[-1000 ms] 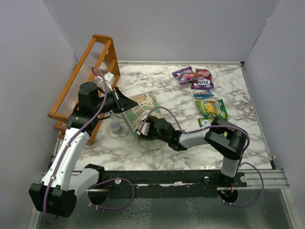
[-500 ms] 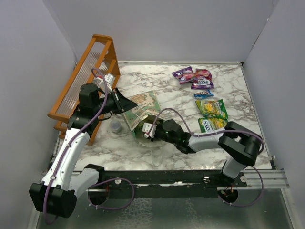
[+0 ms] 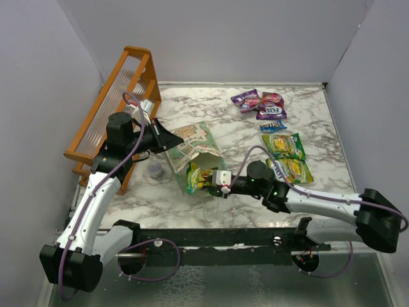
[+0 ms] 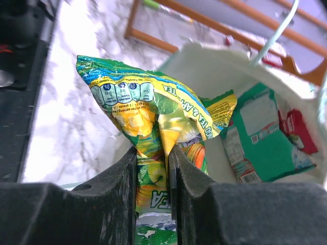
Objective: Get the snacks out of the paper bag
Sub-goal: Take out the snack from the paper bag, then place the snack at the center of the board.
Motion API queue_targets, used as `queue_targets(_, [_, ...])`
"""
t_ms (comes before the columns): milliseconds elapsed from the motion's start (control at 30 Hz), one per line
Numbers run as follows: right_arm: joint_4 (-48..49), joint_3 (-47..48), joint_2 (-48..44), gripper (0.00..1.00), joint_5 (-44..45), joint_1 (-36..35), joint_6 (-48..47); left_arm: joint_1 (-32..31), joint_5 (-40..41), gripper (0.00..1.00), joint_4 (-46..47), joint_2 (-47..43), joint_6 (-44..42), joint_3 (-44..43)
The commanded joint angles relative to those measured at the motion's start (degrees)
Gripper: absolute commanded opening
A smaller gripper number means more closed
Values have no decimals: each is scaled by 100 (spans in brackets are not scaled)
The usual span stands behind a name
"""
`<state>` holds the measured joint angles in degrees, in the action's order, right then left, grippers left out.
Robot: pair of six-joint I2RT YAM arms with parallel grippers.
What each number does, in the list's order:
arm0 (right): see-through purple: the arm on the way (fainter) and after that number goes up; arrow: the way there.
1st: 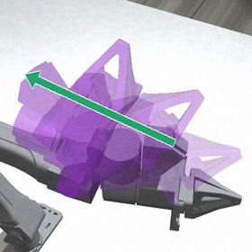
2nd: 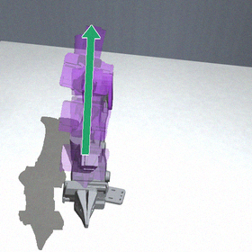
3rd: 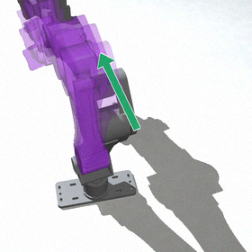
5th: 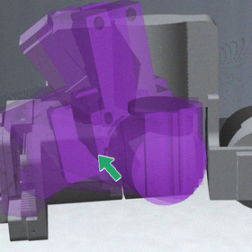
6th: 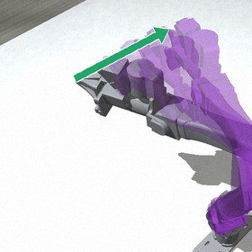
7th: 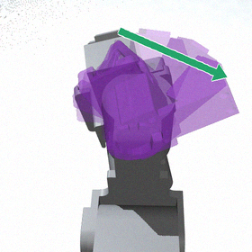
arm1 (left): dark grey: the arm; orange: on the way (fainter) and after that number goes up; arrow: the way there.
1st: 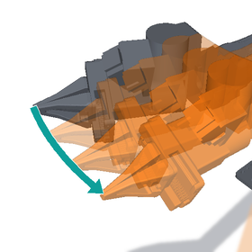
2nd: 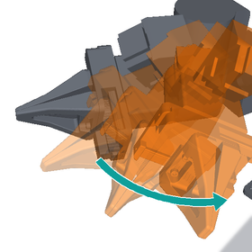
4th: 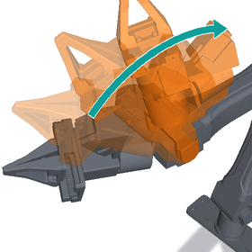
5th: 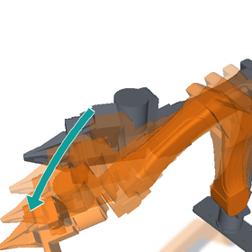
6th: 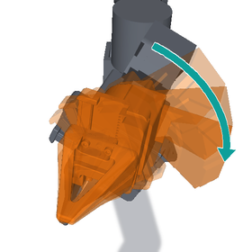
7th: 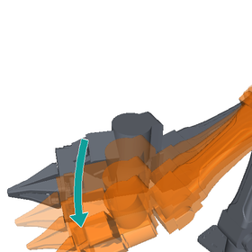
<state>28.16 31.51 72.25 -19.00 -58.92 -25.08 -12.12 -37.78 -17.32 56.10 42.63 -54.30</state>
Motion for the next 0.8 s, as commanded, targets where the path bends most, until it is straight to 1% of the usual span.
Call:
queue_targets(0, [-903,-98,-1410,26,-1045,-15,-195,9,206,0,-41,-84,-157,-89])
queue_targets(100, [-1485,91,-2295,27,-1208,-10,-254,13,210,0,-7,-84,-145,-73])
queue_targets(167, [-1924,502,-2629,27,-1173,-12,-208,12,186,0,31,-63,-142,-64])
queue_targets(233, [-2239,986,-2780,26,-1025,-10,-160,12,165,0,49,-35,-142,-64])
queue_targets(267, [-2345,1201,-2794,24,-943,-14,-167,12,158,0,46,-30,-150,-63])
queue_targets(300, [-2403,1402,-2791,21,-839,-10,-204,19,157,0,50,-29,-158,-64])
queue_targets(367, [-2302,1714,-2737,20,-458,-10,-266,14,149,0,49,-27,-151,-56])
queue_targets(433, [-1962,1885,-2615,21,166,-11,-312,16,148,0,27,-48,-160,-52])
queue_targets(533, [-1148,2002,-2254,28,1483,-15,-599,17,169,0,-25,-114,-150,-37])
queue_targets(600, [-425,2049,-1877,30,2458,-8,-979,11,183,0,-61,-160,-157,-41])
queue_targets(667, [340,2119,-1390,28,3364,5,-1578,21,196,0,-97,-183,-157,-57])
queue_targets(733, [997,2194,-812,28,3888,251,-2086,14,201,0,-136,-190,-168,-63])
queue_targets(767, [1107,2282,-505,28,3916,476,-2152,14,201,0,-141,-186,-164,-71])
